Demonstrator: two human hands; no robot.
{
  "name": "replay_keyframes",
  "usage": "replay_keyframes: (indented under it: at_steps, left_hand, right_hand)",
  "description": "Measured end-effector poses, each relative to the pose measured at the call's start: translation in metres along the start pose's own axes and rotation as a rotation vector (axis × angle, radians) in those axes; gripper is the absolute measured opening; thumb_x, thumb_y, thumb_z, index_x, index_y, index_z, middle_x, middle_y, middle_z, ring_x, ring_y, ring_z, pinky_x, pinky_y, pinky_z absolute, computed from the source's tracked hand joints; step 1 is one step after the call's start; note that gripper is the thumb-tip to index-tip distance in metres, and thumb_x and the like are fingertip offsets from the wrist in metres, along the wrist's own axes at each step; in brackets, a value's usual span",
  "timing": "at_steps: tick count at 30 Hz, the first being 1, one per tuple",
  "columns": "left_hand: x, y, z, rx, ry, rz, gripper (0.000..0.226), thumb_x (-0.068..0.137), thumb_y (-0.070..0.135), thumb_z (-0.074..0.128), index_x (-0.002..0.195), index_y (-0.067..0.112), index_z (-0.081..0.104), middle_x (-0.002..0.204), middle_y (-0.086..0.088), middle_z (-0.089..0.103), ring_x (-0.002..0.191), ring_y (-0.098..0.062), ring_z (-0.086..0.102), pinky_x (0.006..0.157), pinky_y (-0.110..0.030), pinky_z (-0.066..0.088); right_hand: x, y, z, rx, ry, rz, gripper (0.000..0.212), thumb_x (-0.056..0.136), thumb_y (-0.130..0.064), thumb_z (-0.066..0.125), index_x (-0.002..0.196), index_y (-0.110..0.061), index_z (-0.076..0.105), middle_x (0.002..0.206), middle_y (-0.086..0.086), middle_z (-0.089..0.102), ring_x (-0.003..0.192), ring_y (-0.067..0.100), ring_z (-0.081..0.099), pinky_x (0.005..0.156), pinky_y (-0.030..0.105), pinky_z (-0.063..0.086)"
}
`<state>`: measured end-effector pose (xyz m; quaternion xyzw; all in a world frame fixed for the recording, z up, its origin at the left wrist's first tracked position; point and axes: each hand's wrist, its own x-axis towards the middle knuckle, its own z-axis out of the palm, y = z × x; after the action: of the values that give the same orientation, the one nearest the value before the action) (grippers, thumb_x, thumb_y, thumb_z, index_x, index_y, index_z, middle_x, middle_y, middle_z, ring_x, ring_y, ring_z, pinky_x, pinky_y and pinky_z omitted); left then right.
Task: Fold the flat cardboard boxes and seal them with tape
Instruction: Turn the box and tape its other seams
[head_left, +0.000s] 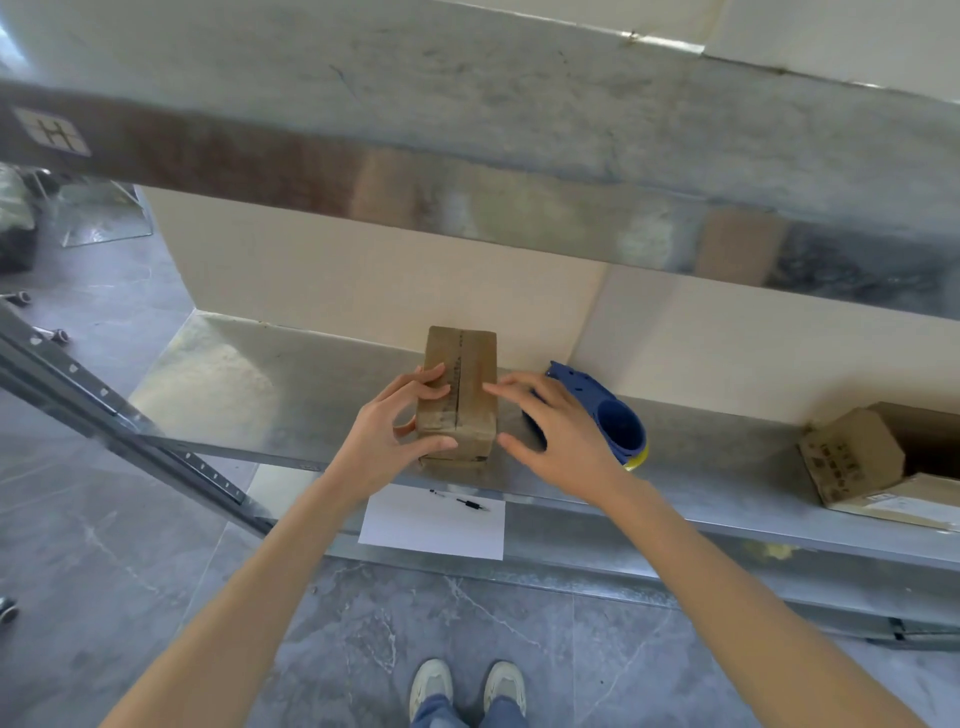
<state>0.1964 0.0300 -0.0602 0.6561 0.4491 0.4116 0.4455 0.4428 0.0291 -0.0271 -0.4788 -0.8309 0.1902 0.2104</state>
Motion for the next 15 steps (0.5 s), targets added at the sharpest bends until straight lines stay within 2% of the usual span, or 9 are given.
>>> replay_keyframes:
  at_steps: [2, 4, 7, 9, 12, 15]
  left_hand:
    - [0.0, 0.0, 0.0, -0.001, -0.005, -0.002, 0.047, 0.074, 0.027, 0.081, 0.118, 0.025, 0.064, 0.142, 0.019, 0.049, 0.135, -0.005, 0.045, 0.099, -0.044, 0.053]
    - [0.0, 0.0, 0.002, -0.006, -0.001, 0.0, 0.047, 0.075, 0.024, 0.08, 0.119, 0.021, 0.064, 0.142, 0.015, 0.049, 0.134, -0.004, 0.046, 0.099, -0.043, 0.054]
    - [0.0, -0.001, 0.003, -0.012, 0.007, 0.008, 0.048, 0.075, 0.022, 0.08, 0.119, 0.021, 0.063, 0.141, 0.016, 0.05, 0.133, -0.004, 0.046, 0.098, -0.039, 0.054]
    - [0.0, -0.002, 0.002, -0.02, 0.006, 0.015, 0.049, 0.075, 0.021, 0.08, 0.12, 0.021, 0.063, 0.14, 0.018, 0.051, 0.134, -0.005, 0.045, 0.098, -0.038, 0.054]
    - [0.001, -0.001, 0.002, -0.03, -0.002, 0.015, 0.053, 0.075, 0.021, 0.081, 0.124, 0.018, 0.062, 0.141, 0.014, 0.051, 0.134, -0.007, 0.045, 0.096, -0.037, 0.055]
    - [0.002, 0.0, -0.002, -0.018, -0.028, 0.004, 0.057, 0.076, 0.021, 0.08, 0.13, 0.018, 0.06, 0.143, 0.01, 0.049, 0.135, -0.008, 0.044, 0.097, -0.038, 0.055]
  right_hand:
    - [-0.001, -0.003, 0.004, 0.095, -0.061, 0.014, 0.056, 0.087, -0.019, 0.062, 0.14, -0.031, 0.052, 0.146, -0.012, 0.041, 0.132, 0.011, 0.04, 0.107, 0.036, 0.039]
    - [-0.001, -0.006, 0.009, 0.147, -0.064, 0.022, 0.05, 0.088, -0.028, 0.057, 0.138, -0.032, 0.053, 0.146, -0.017, 0.039, 0.134, 0.005, 0.037, 0.108, 0.032, 0.037]
    - [0.003, -0.007, 0.02, 0.175, 0.042, 0.066, 0.045, 0.089, -0.052, 0.063, 0.129, -0.031, 0.059, 0.139, -0.021, 0.043, 0.129, 0.0, 0.041, 0.101, 0.025, 0.04]
    - [0.006, -0.007, 0.027, 0.206, 0.113, 0.075, 0.044, 0.085, -0.049, 0.071, 0.122, -0.027, 0.063, 0.134, -0.018, 0.048, 0.125, 0.002, 0.045, 0.096, 0.021, 0.042]
    - [0.006, -0.004, 0.037, 0.212, 0.199, 0.021, 0.042, 0.082, -0.045, 0.071, 0.115, -0.019, 0.068, 0.125, -0.014, 0.053, 0.119, 0.01, 0.052, 0.094, 0.028, 0.049]
    - [0.007, -0.001, 0.037, 0.268, 0.185, 0.034, 0.044, 0.08, -0.053, 0.068, 0.113, -0.024, 0.068, 0.117, -0.029, 0.048, 0.123, 0.007, 0.051, 0.099, 0.031, 0.048]
